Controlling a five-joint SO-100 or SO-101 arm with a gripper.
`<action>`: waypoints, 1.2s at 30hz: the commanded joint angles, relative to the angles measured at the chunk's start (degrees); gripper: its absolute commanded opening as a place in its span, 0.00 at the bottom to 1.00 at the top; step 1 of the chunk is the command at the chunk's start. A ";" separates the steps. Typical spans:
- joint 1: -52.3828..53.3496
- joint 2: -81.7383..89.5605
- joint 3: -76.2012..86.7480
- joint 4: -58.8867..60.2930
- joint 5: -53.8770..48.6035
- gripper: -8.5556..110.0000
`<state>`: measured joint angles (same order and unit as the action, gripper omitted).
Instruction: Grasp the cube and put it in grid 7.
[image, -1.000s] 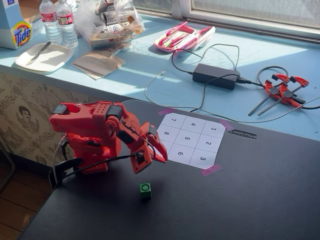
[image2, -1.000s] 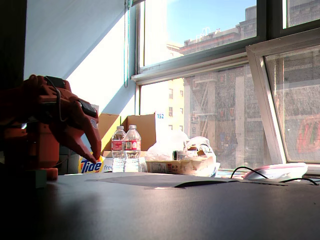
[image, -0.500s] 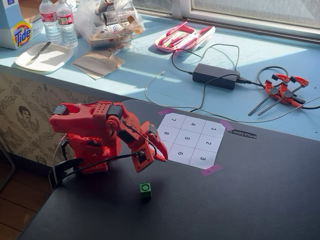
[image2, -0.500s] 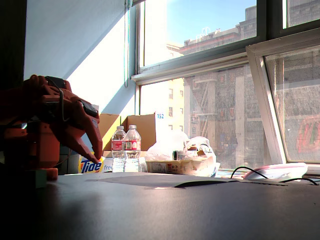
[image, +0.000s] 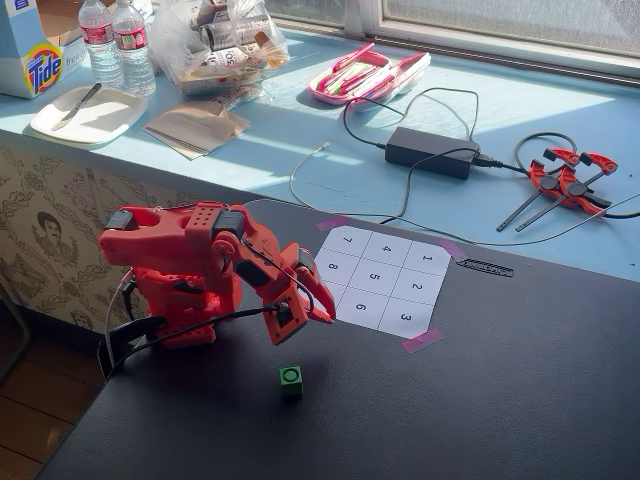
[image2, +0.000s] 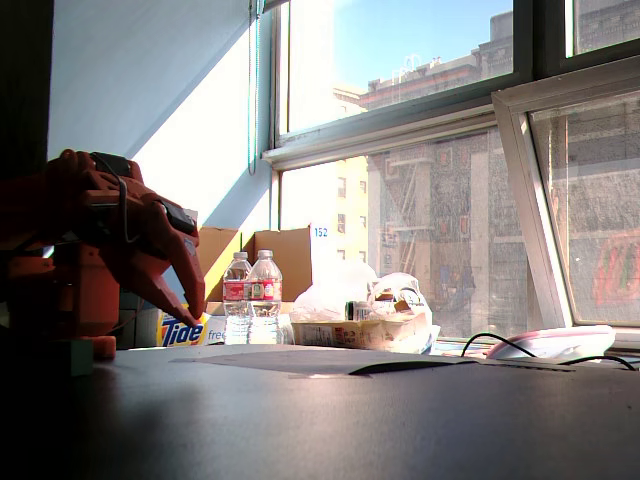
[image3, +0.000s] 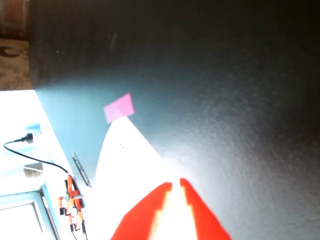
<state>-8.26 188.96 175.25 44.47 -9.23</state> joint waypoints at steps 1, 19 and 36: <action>0.09 0.26 4.13 0.18 -0.35 0.07; -0.26 0.26 4.13 0.26 -0.18 0.07; 4.66 -9.93 -20.57 7.12 -5.01 0.07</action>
<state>-5.36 182.90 164.88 50.36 -12.74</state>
